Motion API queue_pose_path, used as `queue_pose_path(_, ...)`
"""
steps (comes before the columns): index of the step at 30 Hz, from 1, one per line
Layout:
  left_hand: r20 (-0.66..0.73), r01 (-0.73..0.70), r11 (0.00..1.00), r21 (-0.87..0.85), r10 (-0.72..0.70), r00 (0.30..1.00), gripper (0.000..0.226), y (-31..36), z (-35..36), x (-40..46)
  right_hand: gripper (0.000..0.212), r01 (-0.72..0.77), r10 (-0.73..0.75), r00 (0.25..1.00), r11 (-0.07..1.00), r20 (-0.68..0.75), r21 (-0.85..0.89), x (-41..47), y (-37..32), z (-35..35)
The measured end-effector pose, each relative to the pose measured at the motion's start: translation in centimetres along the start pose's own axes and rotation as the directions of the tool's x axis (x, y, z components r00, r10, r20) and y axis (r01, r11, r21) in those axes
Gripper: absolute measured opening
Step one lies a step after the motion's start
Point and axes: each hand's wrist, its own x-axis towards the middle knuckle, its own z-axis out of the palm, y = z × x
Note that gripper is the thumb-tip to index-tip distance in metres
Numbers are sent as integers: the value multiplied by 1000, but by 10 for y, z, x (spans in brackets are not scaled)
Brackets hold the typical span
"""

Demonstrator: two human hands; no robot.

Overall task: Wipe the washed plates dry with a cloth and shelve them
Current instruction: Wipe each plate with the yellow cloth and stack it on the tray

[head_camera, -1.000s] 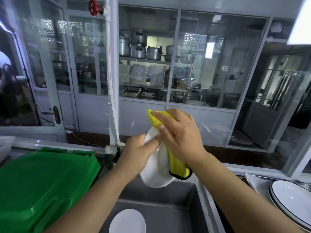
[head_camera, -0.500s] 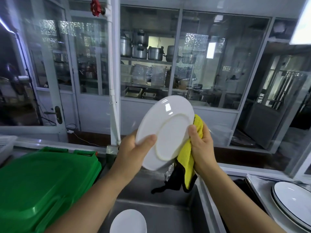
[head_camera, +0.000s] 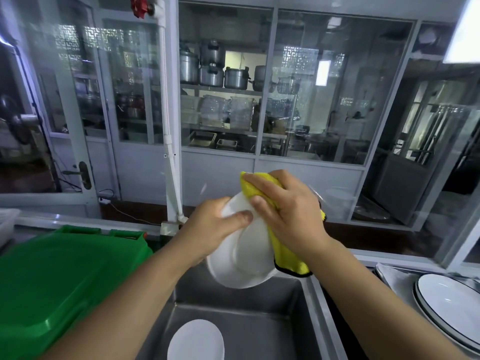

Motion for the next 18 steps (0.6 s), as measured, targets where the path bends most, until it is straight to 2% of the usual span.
queue_pose_path(2,-35,-14,999,-29,13,999,22,2,3,-1,40,72,-72,997,997,3,-29,8,-2,-1)
queue_pose_path(3,-59,-29,999,-35,26,998,20,3,3,-1,40,46,-46,999,999,0,-8,10,-1,-2)
queue_pose_path(6,-144,-51,998,-30,47,988,20,7,-3,-3,38,-227,233,972,949,0,218,8,9,-3)
queue_pose_path(9,-222,-99,985,-142,66,973,13,13,-9,-4,25,-444,522,853,731,-5,517,-1,12,1)
queue_pose_path(11,-277,-161,961,-223,96,956,8,14,-9,-4,24,-515,655,755,551,42,657,-10,6,9)
queue_pose_path(14,-289,-215,938,-273,133,948,15,7,-1,-7,28,-555,772,621,311,135,771,-18,-1,16)
queue_pose_path(16,-239,-162,929,-332,83,967,19,0,1,-9,27,-553,788,600,286,136,783,-18,2,11)
queue_pose_path(18,-153,-67,924,-378,9,988,26,-3,-7,-6,24,-544,759,642,347,112,764,-18,7,3)
